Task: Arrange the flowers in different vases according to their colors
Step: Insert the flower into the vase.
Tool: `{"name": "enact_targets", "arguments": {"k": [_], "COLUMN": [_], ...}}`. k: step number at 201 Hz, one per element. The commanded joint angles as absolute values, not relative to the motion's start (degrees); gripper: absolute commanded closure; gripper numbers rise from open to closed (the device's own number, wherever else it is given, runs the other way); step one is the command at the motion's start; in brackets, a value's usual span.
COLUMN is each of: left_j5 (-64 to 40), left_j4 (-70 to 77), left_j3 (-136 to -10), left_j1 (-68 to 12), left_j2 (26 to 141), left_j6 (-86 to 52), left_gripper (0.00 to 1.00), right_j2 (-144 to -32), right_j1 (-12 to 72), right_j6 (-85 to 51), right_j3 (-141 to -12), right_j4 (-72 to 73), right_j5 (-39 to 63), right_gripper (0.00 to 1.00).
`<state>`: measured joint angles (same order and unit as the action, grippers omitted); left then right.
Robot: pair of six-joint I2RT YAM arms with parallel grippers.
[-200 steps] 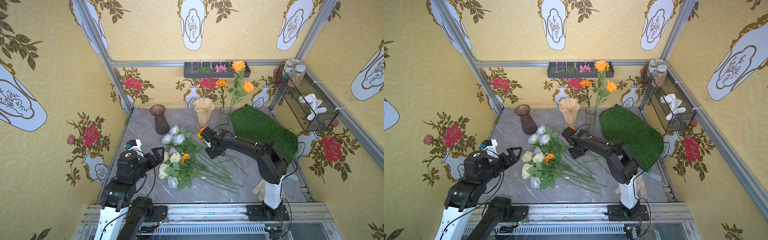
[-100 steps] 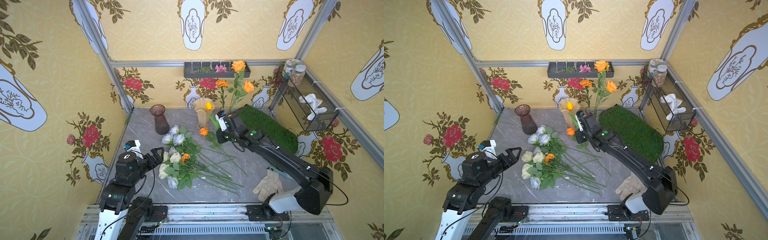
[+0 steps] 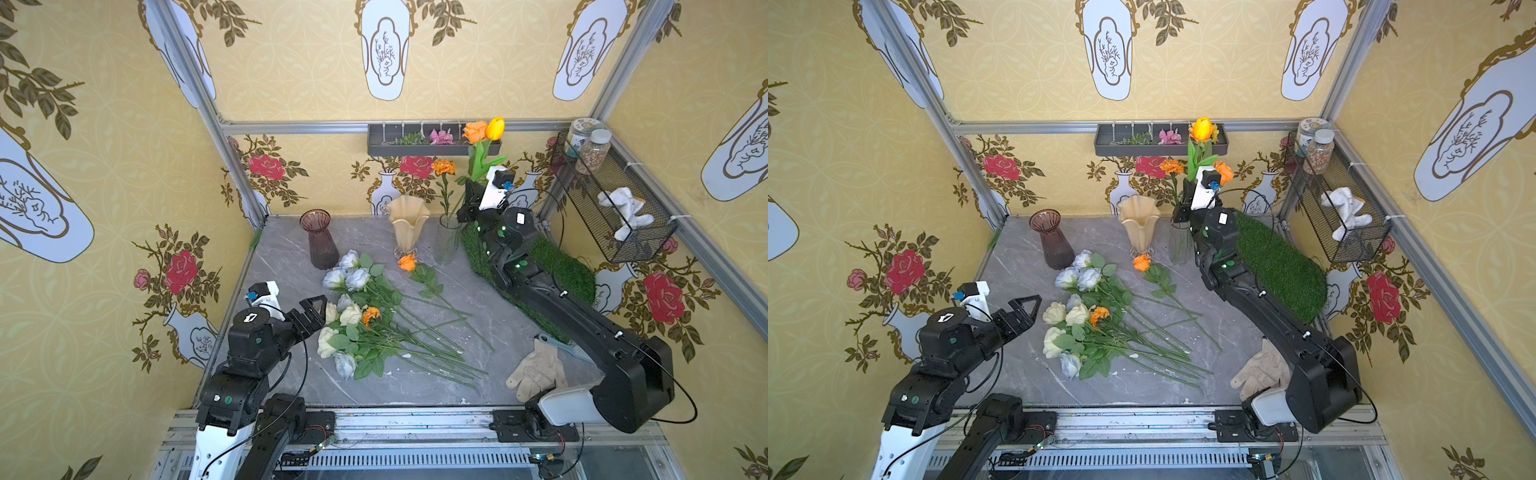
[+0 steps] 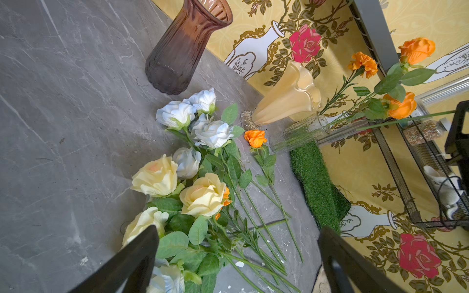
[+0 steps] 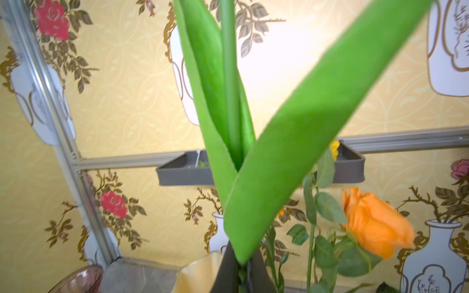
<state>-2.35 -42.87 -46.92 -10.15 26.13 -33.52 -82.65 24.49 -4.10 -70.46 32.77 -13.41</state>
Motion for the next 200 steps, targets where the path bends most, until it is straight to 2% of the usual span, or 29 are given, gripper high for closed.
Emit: {"name": "enact_targets", "arguments": {"k": [1, 69, 156, 165, 188, 200], "left_j5": [-2.9, -4.2, -4.4, -4.3, -4.4, -4.4], "left_j4": [-42.0, -41.4, -41.0, -41.0, -41.0, -41.0], "left_j3": [-46.8, -46.7, -46.5, -46.5, -46.5, -46.5], "left_j1": [-10.1, -9.4, -9.0, -9.0, -8.9, -8.9], "left_j2": [25.8, 25.9, 26.3, 26.4, 26.5, 26.5], "left_j6": [-33.3, -33.2, -33.2, -33.2, -33.2, -33.2], "left_gripper": [0.0, 0.0, 0.0, 0.0, 0.0, 0.0], "right_j2": [-85.5, -94.7, -99.1, -99.1, -97.9, -96.6], "right_j1": [22.4, 20.0, 19.9, 20.1, 21.2, 21.6], "right_j6": [-3.5, -1.8, -3.0, -3.1, -3.2, -3.3], "right_j3": [-72.5, -72.8, -66.2, -66.4, -66.8, -66.2], "right_j4": [40.8, 46.3, 45.7, 43.8, 39.2, 38.0], "right_j5": [-14.5, -16.3, -17.0, -16.9, -19.0, -20.2], "right_gripper": [1.0, 1.0, 1.0, 0.88, 0.46, 0.31]}}
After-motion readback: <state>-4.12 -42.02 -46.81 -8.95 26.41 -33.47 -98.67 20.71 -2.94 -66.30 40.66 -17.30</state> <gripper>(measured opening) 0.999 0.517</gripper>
